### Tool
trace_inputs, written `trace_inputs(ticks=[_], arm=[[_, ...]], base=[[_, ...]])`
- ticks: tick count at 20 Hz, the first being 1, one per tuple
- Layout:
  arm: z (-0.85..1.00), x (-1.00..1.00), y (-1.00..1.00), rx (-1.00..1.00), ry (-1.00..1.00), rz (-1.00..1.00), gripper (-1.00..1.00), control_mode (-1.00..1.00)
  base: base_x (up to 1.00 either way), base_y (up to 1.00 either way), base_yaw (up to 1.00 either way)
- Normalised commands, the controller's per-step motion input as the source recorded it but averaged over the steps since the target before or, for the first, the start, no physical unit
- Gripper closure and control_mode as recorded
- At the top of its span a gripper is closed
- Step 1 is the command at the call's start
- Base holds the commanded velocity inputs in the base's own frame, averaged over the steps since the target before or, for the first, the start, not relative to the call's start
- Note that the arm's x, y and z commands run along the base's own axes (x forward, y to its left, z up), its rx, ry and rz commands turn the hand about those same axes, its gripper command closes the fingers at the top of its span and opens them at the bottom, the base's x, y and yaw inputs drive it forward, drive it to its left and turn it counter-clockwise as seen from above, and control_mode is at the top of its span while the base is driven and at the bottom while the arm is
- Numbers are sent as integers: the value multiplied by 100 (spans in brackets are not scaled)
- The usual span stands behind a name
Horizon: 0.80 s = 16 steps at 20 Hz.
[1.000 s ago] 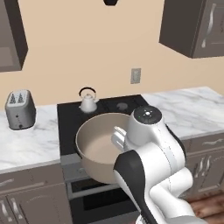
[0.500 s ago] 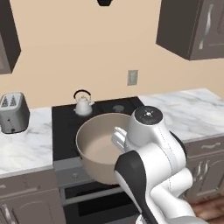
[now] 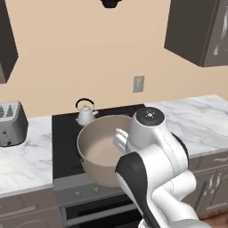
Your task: Pick the kettle from the cabinet and place it on a stove burner. Then pick the pot from the counter and place it on another stove burner. Finally, turn both burners on.
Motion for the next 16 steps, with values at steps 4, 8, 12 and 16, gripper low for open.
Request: trace_inputs(ticks=[4,8,12,16], arm=[[0,0,0,0,0,0,100,100],[0,0,0,0,0,0,100,100],[0,0,0,0,0,0,100,100],[0,0,0,0,0,0,100,100]], base=[[17,-32,0],[17,-27,0],[29,-17,0],[36,-13,1]])
